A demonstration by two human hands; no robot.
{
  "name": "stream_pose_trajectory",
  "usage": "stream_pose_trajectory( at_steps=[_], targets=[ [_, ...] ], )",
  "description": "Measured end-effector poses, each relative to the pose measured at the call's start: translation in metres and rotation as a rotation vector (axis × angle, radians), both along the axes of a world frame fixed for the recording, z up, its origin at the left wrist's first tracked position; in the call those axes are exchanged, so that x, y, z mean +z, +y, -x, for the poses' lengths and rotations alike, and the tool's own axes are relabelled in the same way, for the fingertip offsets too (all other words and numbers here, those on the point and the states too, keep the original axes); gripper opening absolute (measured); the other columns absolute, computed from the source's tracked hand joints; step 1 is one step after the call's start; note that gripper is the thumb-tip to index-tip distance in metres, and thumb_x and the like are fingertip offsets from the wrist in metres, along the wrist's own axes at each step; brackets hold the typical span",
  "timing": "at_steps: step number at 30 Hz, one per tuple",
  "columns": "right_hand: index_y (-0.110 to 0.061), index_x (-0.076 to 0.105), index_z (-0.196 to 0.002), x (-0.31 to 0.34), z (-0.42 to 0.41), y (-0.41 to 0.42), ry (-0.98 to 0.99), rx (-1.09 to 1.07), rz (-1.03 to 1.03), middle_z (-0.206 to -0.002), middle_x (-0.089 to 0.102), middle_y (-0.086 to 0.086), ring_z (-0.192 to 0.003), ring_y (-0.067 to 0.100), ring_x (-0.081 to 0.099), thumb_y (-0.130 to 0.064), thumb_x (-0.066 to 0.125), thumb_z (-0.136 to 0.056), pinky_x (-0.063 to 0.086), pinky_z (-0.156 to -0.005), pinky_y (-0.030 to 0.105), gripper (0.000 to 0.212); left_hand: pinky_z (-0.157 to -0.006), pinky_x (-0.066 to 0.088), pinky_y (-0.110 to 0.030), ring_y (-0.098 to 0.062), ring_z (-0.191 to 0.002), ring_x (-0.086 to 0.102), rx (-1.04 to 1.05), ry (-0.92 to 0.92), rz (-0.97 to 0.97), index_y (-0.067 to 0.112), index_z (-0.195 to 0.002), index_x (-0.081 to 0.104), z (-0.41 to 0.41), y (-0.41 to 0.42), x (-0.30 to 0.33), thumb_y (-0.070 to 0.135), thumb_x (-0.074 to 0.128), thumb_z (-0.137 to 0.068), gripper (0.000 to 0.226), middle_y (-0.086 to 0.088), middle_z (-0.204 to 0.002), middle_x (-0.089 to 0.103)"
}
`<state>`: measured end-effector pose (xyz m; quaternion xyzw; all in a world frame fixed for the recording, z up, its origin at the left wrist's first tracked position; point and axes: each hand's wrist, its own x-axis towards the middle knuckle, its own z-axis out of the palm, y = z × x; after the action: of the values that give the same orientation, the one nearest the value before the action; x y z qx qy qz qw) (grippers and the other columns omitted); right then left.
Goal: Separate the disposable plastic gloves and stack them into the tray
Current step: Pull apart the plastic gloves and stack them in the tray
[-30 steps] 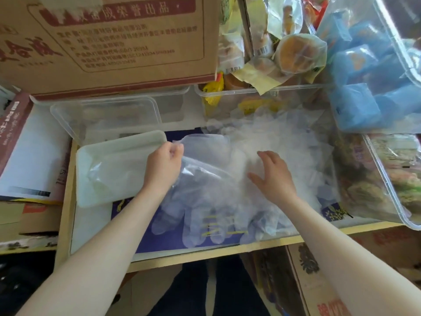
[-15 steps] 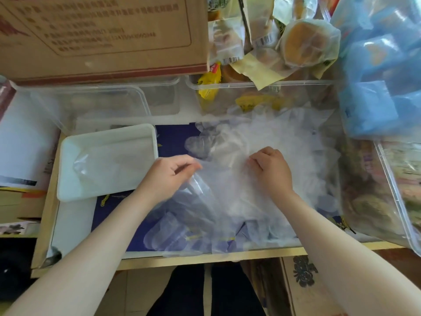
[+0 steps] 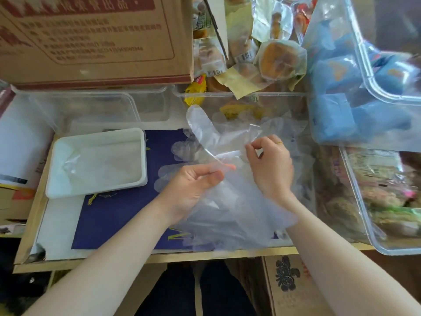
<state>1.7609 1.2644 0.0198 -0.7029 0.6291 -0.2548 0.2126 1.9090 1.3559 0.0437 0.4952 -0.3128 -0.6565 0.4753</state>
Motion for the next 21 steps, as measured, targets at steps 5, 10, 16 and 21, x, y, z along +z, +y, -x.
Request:
stream_pose_trajectory(
  at_steps=[5,10,16,21],
  targets=[
    [-0.005,0.061,-0.086,-0.011,0.016,0.003,0.179,-0.005,0.123,-0.103,0.058,0.008,-0.074,0.035,0.057,-0.026,0.054,-0.094,0.034,-0.058,0.03,0.023,-0.082,0.056,-0.03,-0.02,-0.096,0.067,0.068,0.231,-0.162,0.014,-0.092,0.076,0.006,0.008,-0.007,0.026,0.065,-0.07,0.027,-0.006,-0.107,0.071],
    [-0.01,0.062,-0.076,-0.02,0.012,0.013,0.106,0.213,0.29,-0.085,0.061,0.007,-0.057,0.029,0.058,-0.032,0.054,-0.085,0.04,-0.041,0.028,0.026,-0.086,0.054,-0.026,-0.016,-0.094,0.068,0.125,-0.012,-0.238,0.011,-0.11,0.067,0.016,-0.002,-0.024,0.015,0.052,-0.092,0.024,-0.004,-0.102,0.072],
    [-0.018,0.025,-0.145,-0.034,0.04,0.019,-0.248,-0.057,-0.216,-0.153,0.019,0.007,-0.139,0.023,0.023,-0.033,0.064,-0.086,0.027,-0.11,0.039,0.073,-0.099,0.046,-0.033,-0.022,-0.111,0.06,0.25,-0.213,-0.238,0.029,-0.091,0.072,0.001,0.005,-0.044,0.02,0.051,-0.094,0.023,0.007,-0.101,0.071],
    [-0.008,0.04,-0.138,-0.038,0.037,0.023,-0.69,-0.22,-0.739,-0.122,0.056,0.006,-0.099,0.018,0.058,-0.033,0.055,-0.092,0.046,-0.088,0.032,0.054,-0.093,0.05,-0.027,-0.014,-0.105,0.064,0.286,-0.106,-0.158,0.026,-0.097,0.073,-0.005,0.01,-0.042,0.019,0.052,-0.091,0.023,0.004,-0.105,0.072]
  ],
)
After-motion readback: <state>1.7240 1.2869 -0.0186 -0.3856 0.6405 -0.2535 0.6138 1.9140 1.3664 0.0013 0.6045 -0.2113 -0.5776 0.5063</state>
